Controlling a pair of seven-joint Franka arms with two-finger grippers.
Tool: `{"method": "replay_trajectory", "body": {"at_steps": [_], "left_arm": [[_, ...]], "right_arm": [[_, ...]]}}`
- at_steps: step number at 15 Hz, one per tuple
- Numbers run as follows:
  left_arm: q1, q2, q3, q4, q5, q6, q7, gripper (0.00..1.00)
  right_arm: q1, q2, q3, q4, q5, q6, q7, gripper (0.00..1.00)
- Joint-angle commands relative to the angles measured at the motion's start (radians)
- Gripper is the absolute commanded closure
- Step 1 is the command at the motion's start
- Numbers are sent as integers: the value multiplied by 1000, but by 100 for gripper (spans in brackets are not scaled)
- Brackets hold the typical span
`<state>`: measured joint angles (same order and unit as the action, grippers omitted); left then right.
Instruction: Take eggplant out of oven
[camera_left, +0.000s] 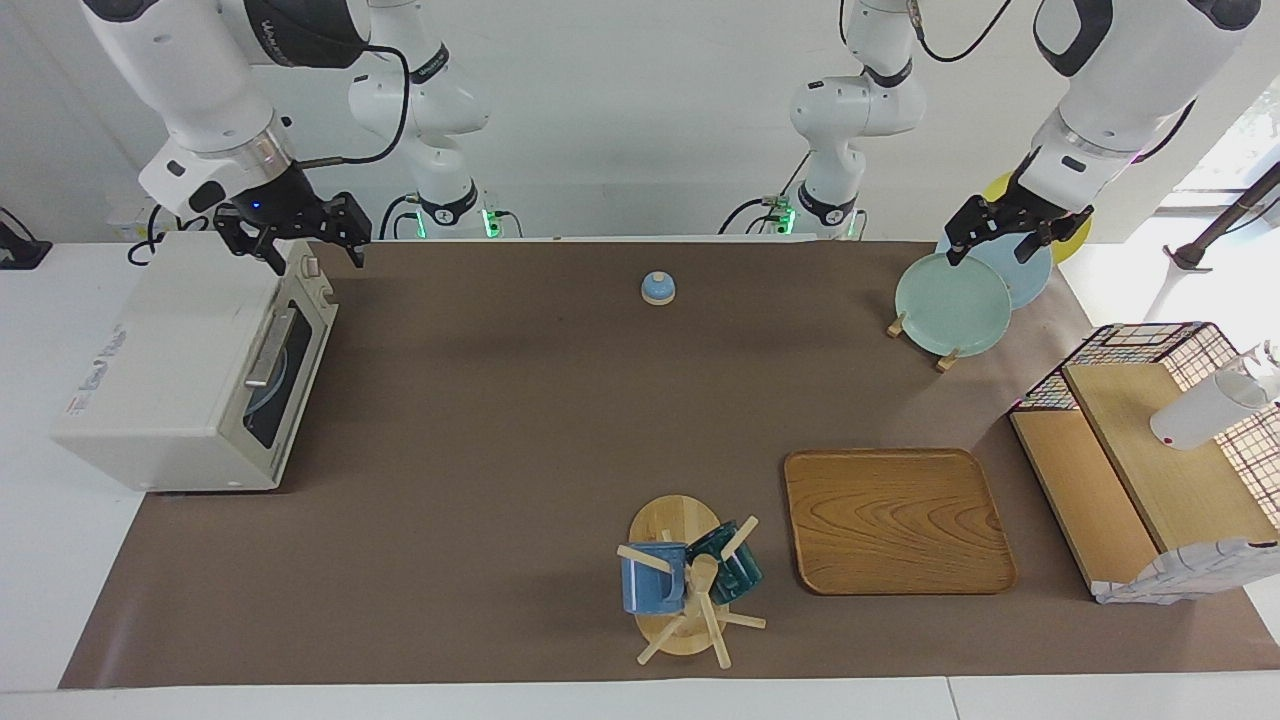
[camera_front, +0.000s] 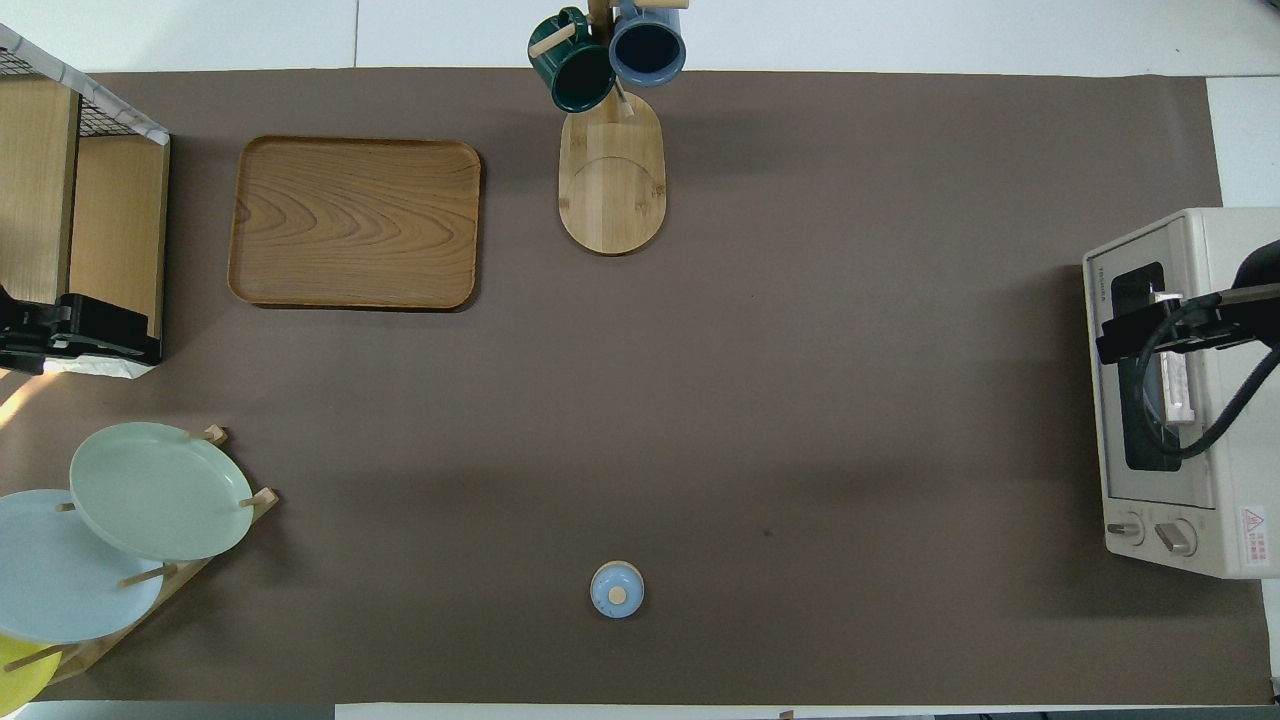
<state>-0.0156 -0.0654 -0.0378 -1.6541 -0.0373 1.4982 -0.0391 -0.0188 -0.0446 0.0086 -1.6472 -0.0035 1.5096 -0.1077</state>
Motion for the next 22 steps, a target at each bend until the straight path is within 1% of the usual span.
{"method": "replay_trajectory", "body": {"at_steps": [1, 10, 12, 13, 14, 16, 19, 22], "left_arm": [[10, -13, -7, -7, 14, 5, 1, 0], [10, -13, -7, -7, 14, 5, 1, 0], [10, -13, -7, -7, 14, 5, 1, 0], [10, -13, -7, -7, 14, 5, 1, 0], [10, -13, -7, -7, 14, 5, 1, 0], [10, -13, -7, -7, 14, 5, 1, 0], [10, -13, -7, -7, 14, 5, 1, 0], [10, -13, -7, -7, 14, 5, 1, 0]], "right_arm": [[2, -8, 2, 1, -6, -6, 13, 0], [-9, -15, -2, -16, 14, 6, 8, 0], [-12, -15, -5, -28, 2, 67, -13, 73], [-12, -30, -9, -64, -4, 87, -24, 98], [-15, -55, -10, -118, -6, 133, -27, 100], [-41, -86, -12, -224, -29, 243, -26, 100], [-44, -94, -10, -269, -186, 280, -24, 100], [-85, -83, -12, -315, -207, 345, -24, 100]]}}
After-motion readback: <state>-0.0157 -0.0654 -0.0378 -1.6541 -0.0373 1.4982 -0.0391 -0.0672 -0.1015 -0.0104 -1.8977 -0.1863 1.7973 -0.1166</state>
